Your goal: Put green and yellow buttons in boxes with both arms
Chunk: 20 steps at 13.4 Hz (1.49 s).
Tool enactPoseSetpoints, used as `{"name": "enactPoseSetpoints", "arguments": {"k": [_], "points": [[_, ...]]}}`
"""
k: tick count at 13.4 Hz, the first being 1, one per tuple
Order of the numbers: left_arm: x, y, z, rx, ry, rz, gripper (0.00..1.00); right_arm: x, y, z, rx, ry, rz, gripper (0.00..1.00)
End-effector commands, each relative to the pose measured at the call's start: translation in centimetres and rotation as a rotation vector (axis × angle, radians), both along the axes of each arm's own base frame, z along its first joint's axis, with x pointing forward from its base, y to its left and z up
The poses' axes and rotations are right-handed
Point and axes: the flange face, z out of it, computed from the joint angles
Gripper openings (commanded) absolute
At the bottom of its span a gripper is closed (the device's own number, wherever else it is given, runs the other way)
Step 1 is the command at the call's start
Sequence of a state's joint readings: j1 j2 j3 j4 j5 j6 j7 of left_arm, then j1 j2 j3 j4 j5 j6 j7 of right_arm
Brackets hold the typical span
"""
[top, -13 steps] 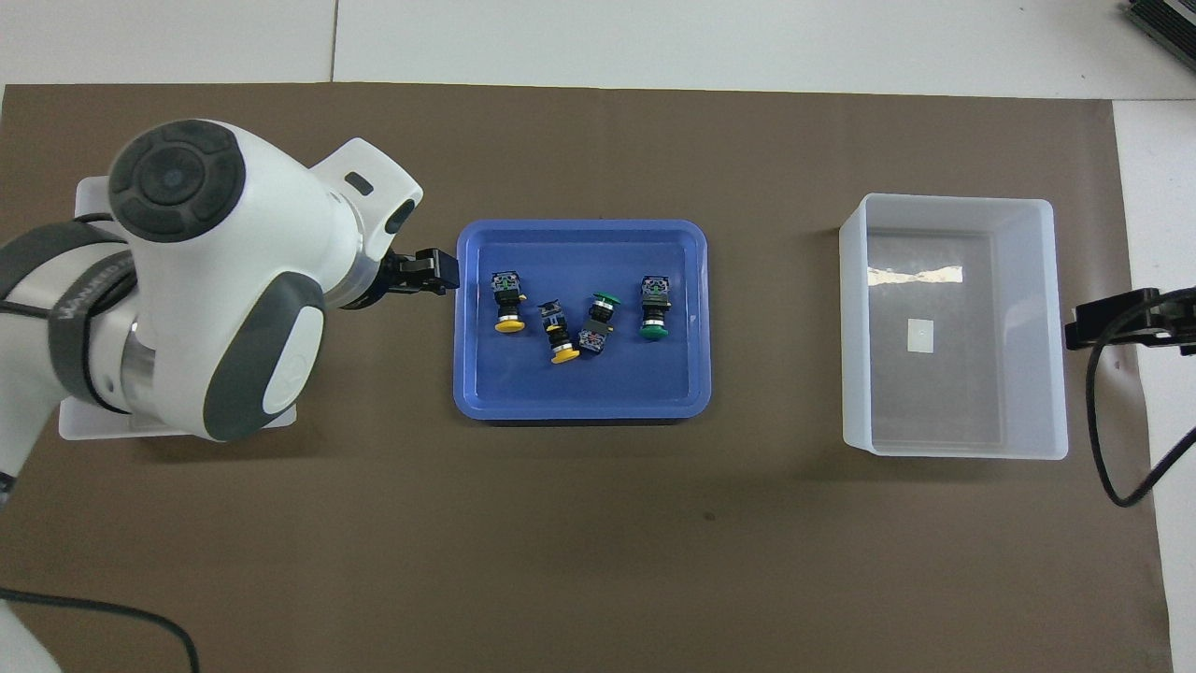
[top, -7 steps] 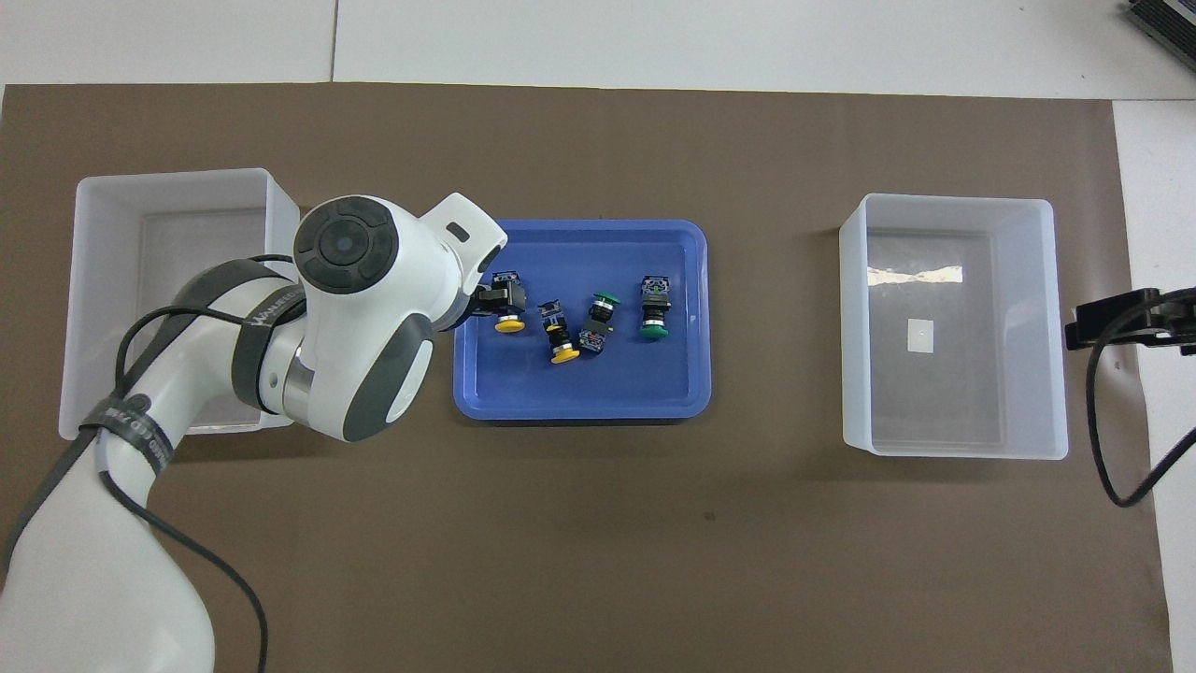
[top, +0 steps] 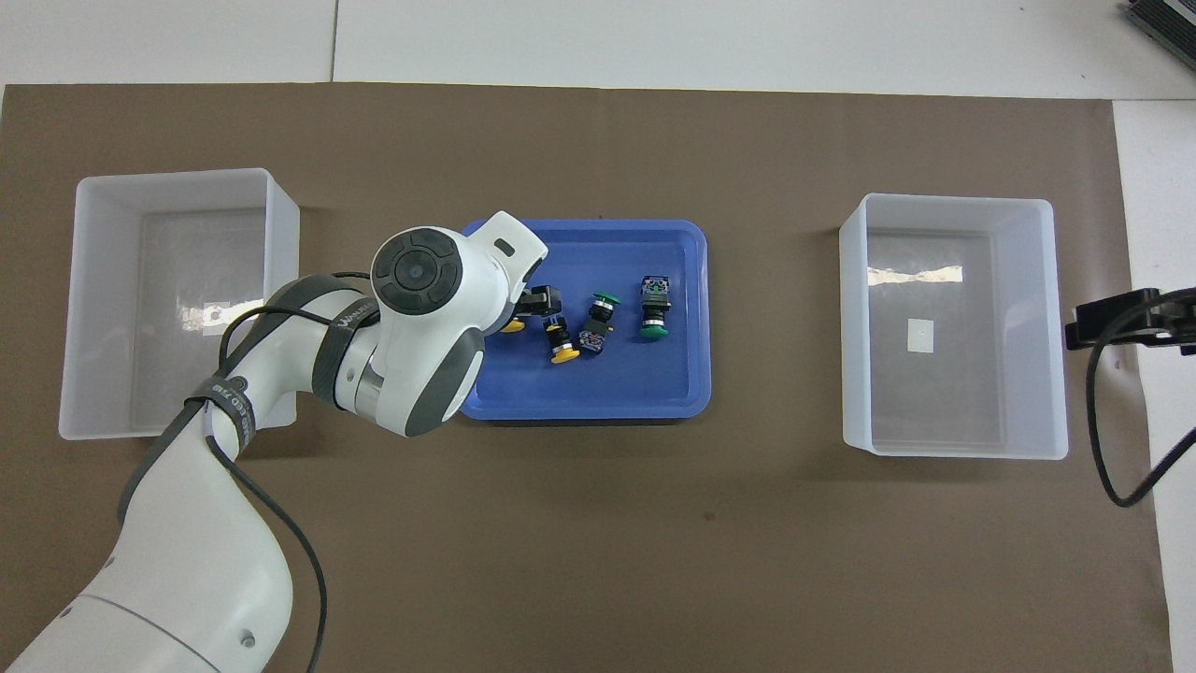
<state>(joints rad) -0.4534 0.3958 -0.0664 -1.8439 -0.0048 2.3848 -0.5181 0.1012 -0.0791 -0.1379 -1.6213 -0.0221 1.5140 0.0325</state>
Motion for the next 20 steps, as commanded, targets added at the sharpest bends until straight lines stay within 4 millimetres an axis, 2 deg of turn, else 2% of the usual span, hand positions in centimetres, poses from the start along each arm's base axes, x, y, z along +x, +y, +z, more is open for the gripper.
{"name": "enactPoseSetpoints", "arguments": {"k": [1, 4, 6, 9, 11, 14, 16, 17, 19, 20], "points": [[0.1, -0.2, -1.1, -0.013, -0.01, 0.013, 0.99, -0.5, -0.1, 0.0, 0.008, -0.015, -0.01, 1.0], [0.2, -0.3, -1.4, -0.016, -0.016, 0.012, 0.81, -0.6, -0.2, 0.0, 0.009, -0.007, -0.008, 1.0], [0.2, -0.3, -1.5, -0.014, -0.012, 0.011, 0.57, -0.7, -0.4, -0.1, 0.009, -0.001, -0.01, 1.0], [0.2, -0.1, -1.5, -0.013, -0.01, 0.012, 0.13, -0.7, -0.4, -0.1, 0.009, -0.001, -0.01, 1.0], [0.3, 0.0, -1.5, -0.011, -0.007, 0.012, 0.0, -0.7, -0.4, -0.1, 0.009, -0.001, -0.01, 1.0], [0.3, 0.2, -1.5, -0.01, -0.005, 0.015, 0.0, -0.6, -0.1, 0.2, 0.01, -0.012, -0.016, 1.0], [0.6, 0.3, -1.1, -0.009, -0.004, 0.016, 0.0, 0.3, 0.7, 0.8, 0.016, -0.061, -0.048, 1.0], [1.1, 0.5, -0.4, -0.009, -0.003, 0.021, 0.0, 0.5, 2.4, 0.8, 0.016, -0.07, -0.045, 1.0], [2.4, 0.2, 1.6, -0.001, 0.011, 0.022, 0.0, 0.7, 3.3, 1.1, 0.018, -0.096, -0.077, 1.0], [3.6, 0.8, 2.9, 0.004, 0.022, 0.037, 0.0, 0.8, 3.7, 0.9, 0.019, -0.101, -0.073, 1.0]]}}
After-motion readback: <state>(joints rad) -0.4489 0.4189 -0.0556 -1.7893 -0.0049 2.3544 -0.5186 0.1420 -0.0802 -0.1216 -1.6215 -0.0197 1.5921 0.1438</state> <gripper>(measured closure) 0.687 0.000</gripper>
